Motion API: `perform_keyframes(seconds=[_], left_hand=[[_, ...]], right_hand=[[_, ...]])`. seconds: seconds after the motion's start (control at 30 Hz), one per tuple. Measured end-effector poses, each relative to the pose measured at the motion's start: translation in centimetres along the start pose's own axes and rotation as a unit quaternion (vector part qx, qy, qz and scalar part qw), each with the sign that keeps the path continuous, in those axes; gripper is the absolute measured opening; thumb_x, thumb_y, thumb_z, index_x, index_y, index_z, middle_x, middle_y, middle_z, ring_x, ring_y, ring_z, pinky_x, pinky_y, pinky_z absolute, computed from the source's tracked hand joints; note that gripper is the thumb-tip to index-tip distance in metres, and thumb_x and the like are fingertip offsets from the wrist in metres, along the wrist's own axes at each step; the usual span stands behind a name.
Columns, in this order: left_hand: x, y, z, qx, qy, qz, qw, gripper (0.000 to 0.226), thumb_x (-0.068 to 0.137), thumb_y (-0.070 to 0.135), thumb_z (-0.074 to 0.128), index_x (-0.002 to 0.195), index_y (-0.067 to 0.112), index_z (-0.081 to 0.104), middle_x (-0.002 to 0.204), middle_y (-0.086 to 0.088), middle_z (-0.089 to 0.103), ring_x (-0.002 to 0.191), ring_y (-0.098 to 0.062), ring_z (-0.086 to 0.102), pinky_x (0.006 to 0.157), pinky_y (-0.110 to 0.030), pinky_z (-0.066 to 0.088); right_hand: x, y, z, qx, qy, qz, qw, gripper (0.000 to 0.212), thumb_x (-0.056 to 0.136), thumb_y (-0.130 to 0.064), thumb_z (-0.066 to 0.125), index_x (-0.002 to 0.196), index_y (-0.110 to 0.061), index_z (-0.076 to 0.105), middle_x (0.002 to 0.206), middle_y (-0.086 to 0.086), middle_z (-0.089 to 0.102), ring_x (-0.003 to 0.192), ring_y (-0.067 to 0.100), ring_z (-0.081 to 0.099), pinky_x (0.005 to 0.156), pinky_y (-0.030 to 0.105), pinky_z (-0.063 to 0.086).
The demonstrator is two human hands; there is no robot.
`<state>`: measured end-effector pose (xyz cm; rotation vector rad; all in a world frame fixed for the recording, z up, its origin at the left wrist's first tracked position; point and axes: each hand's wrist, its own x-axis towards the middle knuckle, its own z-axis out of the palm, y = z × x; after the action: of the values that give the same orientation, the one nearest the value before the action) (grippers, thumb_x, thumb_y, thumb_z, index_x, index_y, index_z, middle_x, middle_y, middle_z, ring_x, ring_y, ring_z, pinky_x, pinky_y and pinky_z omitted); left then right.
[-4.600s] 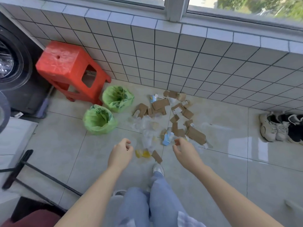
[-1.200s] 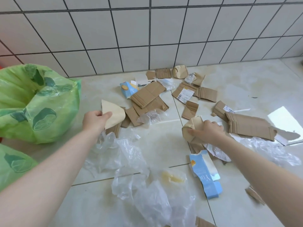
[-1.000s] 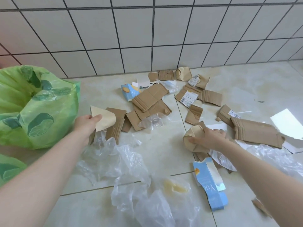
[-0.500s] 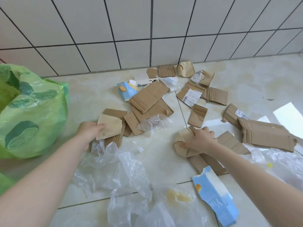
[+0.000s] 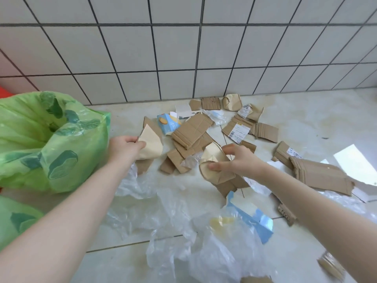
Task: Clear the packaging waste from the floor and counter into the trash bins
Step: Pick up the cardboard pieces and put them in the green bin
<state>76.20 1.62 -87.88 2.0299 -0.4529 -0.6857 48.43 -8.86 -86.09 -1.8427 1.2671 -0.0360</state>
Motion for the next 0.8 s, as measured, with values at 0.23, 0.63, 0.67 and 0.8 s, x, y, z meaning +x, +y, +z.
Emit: perform_keyframes(seconds=[0.23,0.63,0.67,0.8], left_hand=[[-3.5,1.2,-3.0,0.04,-0.028,0.043,0.998,0.03,0.074,0.01,0.076,0.104,0.007,0.072,0.102,-0.007,0.07,0.087,-0.02,0.061,0.082,-0.03,0.047],[-8.6,7.1,-10.4,0.061,-0.026,0.169,0.983,0.028,0.073,0.008,0.078,0.099,0.01,0.072,0.095,0.002,0.064,0.091,-0.013,0.056,0.082,-0.021,0.038],[-9.0,7.3,-10.9,0.045,-0.015,0.175,0.983,0.026,0.072,0.009,0.079,0.097,0.01,0.071,0.093,0.0,0.065,0.089,-0.014,0.057,0.081,-0.022,0.039],[-9.9,7.6,-12.4,-0.036,0.007,0.142,0.989,0.023,0.072,0.011,0.08,0.092,0.013,0.069,0.094,-0.004,0.067,0.087,-0.019,0.06,0.085,-0.035,0.05]], right_hand=[[-5.1,-4.7,-2.4,-0.009,0.0,-0.074,0.997,0.043,0.06,-0.054,0.081,0.079,-0.017,0.067,0.085,0.003,0.062,0.073,0.013,0.059,0.061,0.027,0.044],[-11.4,-11.9,-5.3,0.086,0.006,-0.119,0.989,0.02,0.072,-0.032,0.081,0.068,-0.024,0.063,0.082,-0.006,0.062,0.059,-0.005,0.06,0.046,0.008,0.039],[-11.8,-12.3,-5.2,0.079,0.003,-0.123,0.989,0.021,0.068,-0.038,0.082,0.07,-0.025,0.065,0.09,-0.005,0.063,0.069,-0.002,0.064,0.051,0.01,0.042],[-13.5,-14.3,-5.1,0.081,-0.028,-0.14,0.986,0.028,0.066,-0.042,0.081,0.088,-0.026,0.07,0.099,-0.005,0.068,0.089,0.01,0.068,0.066,0.02,0.05]])
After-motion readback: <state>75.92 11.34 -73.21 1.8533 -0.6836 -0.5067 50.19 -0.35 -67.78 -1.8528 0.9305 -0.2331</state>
